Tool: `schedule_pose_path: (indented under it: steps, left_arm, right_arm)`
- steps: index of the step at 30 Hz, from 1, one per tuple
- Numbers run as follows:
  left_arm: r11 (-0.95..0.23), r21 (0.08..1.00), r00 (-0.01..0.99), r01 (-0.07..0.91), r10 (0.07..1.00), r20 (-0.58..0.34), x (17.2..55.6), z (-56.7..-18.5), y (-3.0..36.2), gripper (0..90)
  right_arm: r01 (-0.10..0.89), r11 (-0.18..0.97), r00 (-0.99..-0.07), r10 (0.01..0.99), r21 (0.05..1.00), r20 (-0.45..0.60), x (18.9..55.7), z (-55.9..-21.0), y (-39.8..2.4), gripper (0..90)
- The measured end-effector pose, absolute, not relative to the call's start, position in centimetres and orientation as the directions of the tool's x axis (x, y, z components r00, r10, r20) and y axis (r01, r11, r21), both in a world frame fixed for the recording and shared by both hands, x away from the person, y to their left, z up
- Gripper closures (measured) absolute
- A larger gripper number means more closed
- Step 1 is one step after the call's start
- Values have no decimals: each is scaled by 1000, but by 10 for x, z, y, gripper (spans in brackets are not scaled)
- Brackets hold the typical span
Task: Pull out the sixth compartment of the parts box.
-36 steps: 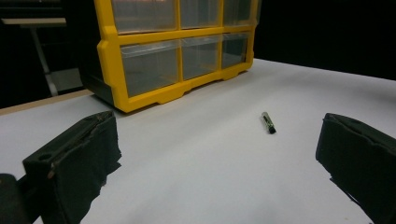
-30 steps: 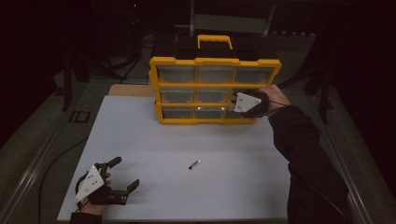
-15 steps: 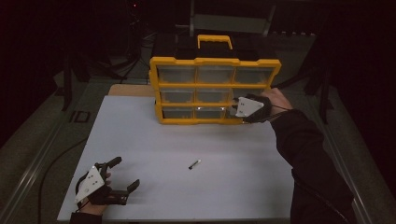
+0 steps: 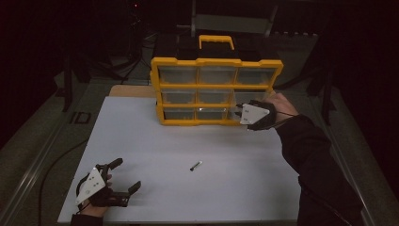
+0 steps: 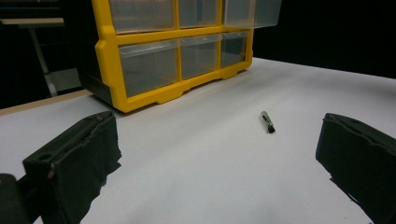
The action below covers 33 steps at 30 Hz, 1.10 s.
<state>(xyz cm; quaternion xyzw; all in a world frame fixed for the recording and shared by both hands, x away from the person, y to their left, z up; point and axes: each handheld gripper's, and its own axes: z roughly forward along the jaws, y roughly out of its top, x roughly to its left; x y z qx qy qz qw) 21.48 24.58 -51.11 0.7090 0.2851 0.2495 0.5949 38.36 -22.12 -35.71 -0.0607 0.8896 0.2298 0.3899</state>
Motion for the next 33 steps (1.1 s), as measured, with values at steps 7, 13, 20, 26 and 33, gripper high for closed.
schedule_pose_path:
  steps: [7, 13, 20, 26, 33]
  left_arm:
    - [-131, 985, 715, 108, 699, 15, 215, -511, 245, 0]
    - [-128, 985, 719, 116, 695, 5, 215, -512, 245, 0]
    - [-126, 985, 722, 119, 692, 1, 215, -512, 246, 0]
    - [-126, 984, 726, 124, 688, -3, 215, -511, 245, 0]
    - [-125, 984, 724, 123, 689, -3, 215, -511, 245, 0]
  right_arm:
    - [-295, 883, -688, 67, 364, -723, 381, -358, -222, 737]
    - [-279, 884, -692, 86, 376, -717, 381, -359, -223, 731]
    - [-239, 891, -715, 107, 385, -691, 383, -358, -222, 518]
    - [-55, 839, -750, 323, 541, -577, 388, -346, -221, 193]
    - [51, 745, -727, 484, 666, -487, 393, -333, -224, 84]
